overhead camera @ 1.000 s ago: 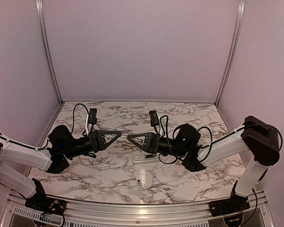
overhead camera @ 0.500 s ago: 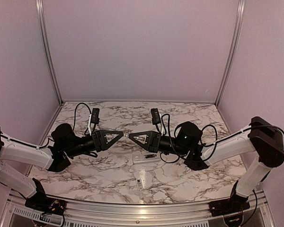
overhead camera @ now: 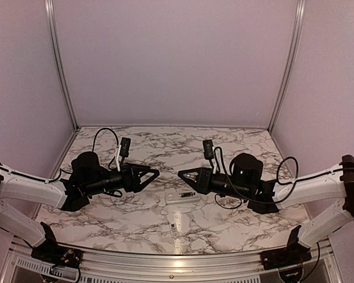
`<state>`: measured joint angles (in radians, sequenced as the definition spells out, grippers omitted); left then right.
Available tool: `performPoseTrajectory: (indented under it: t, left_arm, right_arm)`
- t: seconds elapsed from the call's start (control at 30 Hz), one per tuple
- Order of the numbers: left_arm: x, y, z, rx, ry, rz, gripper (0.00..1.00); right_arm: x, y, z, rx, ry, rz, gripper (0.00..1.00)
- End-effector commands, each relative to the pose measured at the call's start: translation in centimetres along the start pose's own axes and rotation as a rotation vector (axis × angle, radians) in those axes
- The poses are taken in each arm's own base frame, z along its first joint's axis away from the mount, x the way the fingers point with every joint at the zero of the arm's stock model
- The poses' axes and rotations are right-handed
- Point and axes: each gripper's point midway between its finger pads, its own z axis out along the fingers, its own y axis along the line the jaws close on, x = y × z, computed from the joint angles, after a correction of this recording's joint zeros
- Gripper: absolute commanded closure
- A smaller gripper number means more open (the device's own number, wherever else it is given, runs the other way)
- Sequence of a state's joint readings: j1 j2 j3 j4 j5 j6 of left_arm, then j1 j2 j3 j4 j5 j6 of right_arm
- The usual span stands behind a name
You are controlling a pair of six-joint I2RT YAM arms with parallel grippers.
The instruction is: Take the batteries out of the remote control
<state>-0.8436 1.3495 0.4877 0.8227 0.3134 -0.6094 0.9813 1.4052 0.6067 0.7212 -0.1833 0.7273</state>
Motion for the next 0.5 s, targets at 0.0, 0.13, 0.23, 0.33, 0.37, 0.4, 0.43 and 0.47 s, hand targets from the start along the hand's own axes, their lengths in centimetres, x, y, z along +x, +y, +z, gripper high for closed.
performPoseTrajectory:
  t: [0.0, 0.13, 0.23, 0.33, 0.37, 0.4, 0.43, 0.47]
  left_arm:
    - [-0.1, 2.3, 0.7, -0.118, 0.021, 0.122, 0.01]
    - [0.8, 4.6, 1.3, -0.211, 0.056, 0.190, 0.01]
    - [1.4, 5.4, 1.7, -0.230, 0.084, 0.246, 0.01]
    - [1.7, 6.2, 1.8, -0.257, 0.085, 0.279, 0.01]
    - [1.9, 6.5, 1.9, -0.262, 0.091, 0.292, 0.01]
    - [2.1, 6.7, 2.1, -0.265, 0.099, 0.301, 0.01]
    - [2.3, 6.9, 2.2, -0.267, 0.106, 0.310, 0.01]
    - [2.5, 7.0, 2.4, -0.261, 0.110, 0.325, 0.01]
  right_arm:
    - [0.6, -3.7, -2.7, 0.235, 0.024, -0.072, 1.00]
    - [-0.2, -4.5, -5.0, 0.340, 0.022, -0.126, 1.00]
    - [-0.4, -4.7, -6.4, 0.392, 0.045, -0.162, 1.00]
    - [-0.4, -4.8, -7.3, 0.425, 0.078, -0.202, 1.00]
    - [-0.3, -4.9, -7.6, 0.436, 0.092, -0.210, 1.00]
    - [-0.3, -4.8, -7.8, 0.443, 0.104, -0.218, 1.00]
    - [-0.3, -4.8, -8.0, 0.451, 0.117, -0.225, 1.00]
    - [0.1, -5.0, -8.2, 0.460, 0.142, -0.229, 1.00]
